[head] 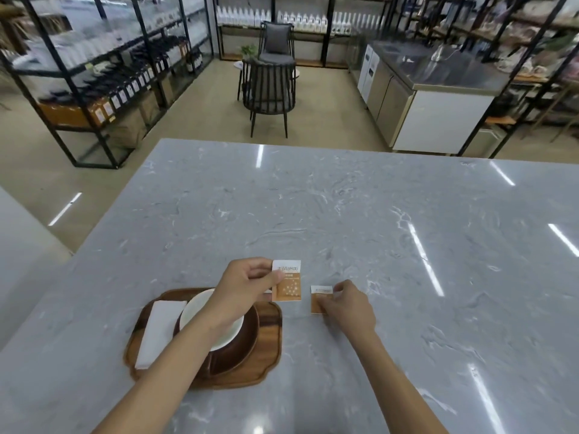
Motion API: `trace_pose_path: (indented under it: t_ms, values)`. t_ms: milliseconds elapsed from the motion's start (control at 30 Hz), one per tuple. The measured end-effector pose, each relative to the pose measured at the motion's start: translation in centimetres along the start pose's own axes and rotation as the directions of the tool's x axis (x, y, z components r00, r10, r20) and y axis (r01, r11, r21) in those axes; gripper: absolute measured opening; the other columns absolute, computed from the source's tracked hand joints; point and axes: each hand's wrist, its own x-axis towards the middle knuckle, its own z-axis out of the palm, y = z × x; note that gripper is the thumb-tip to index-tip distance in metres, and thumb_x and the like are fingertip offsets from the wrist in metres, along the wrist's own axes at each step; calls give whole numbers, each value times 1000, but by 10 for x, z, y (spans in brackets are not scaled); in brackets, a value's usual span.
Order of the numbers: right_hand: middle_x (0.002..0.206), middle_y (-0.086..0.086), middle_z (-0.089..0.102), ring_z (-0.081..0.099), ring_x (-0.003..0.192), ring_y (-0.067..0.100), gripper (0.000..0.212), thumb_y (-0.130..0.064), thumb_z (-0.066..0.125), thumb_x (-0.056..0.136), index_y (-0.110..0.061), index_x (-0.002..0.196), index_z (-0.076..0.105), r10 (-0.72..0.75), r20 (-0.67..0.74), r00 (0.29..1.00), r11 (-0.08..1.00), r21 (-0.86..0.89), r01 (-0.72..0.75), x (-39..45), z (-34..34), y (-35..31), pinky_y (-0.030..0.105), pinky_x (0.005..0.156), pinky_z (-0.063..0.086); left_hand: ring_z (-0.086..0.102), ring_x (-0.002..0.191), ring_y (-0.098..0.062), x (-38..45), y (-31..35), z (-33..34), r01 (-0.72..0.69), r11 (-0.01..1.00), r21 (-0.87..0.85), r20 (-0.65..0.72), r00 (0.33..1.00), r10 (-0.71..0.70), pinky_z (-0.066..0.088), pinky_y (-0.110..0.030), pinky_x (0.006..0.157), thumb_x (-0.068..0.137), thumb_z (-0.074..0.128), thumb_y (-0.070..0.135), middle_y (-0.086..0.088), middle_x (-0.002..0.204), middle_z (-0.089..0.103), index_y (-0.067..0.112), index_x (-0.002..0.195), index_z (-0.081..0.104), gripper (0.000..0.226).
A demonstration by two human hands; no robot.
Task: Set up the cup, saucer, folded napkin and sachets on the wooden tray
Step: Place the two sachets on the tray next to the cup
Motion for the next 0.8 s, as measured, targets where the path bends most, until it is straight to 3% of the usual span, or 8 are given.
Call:
trace_pose_path:
  t_ms: [200,333,400,500,633,800]
  values:
    - [104,3,77,72,98,22,35,-25,80,79,-13,111,72,-7,45,999,965,261,-5,0,8,3,38,87,59,78,90,-25,-15,-4,0,2,998,-57,10,1000,-1,62,-28,72,94,69,11,-10,99,80,16,97,80,12]
    - [76,-9,76,74,82,14,4,-23,80,81,-20,83,78,-81,-16,997,921,380,81,-13,-4,3,28,68,55,77,93,-24,-23,-7,2,10,999,-31,6,1000,-9,60,-27,71,94,70,18,-7,102,80,21,101,79,12]
    - [67,-10,75,71,69,5,12,-28,82,83,-21,75,76,-134,-51,990,875,462,142,-25,-16,2,23,62,48,77,92,-22,-25,-8,2,0,1000,-11,-9,1000,0,60,-25,70,94,70,20,-5,101,80,24,100,79,11]
    - [74,-9,78,68,65,-2,10,-30,81,86,-24,79,78,-211,-54,976,775,600,201,-47,-40,-4,25,64,48,77,94,-19,-28,-9,1,-35,998,54,-56,998,38,63,-30,75,95,69,24,0,102,80,30,99,78,12]
    - [90,4,81,71,74,8,14,-34,81,87,-22,94,80,-323,39,946,615,768,178,-80,-65,-15,19,60,51,75,99,-15,-35,-10,9,-81,994,78,-71,994,87,61,-36,87,98,64,26,5,105,79,33,104,77,16]
    - [93,4,81,73,82,13,11,-28,79,88,-20,95,80,-328,56,943,594,789,160,-102,-63,-21,22,66,54,74,104,-21,-47,-8,34,-62,994,-93,9,998,63,61,-36,88,100,60,19,-3,108,79,21,111,76,19]
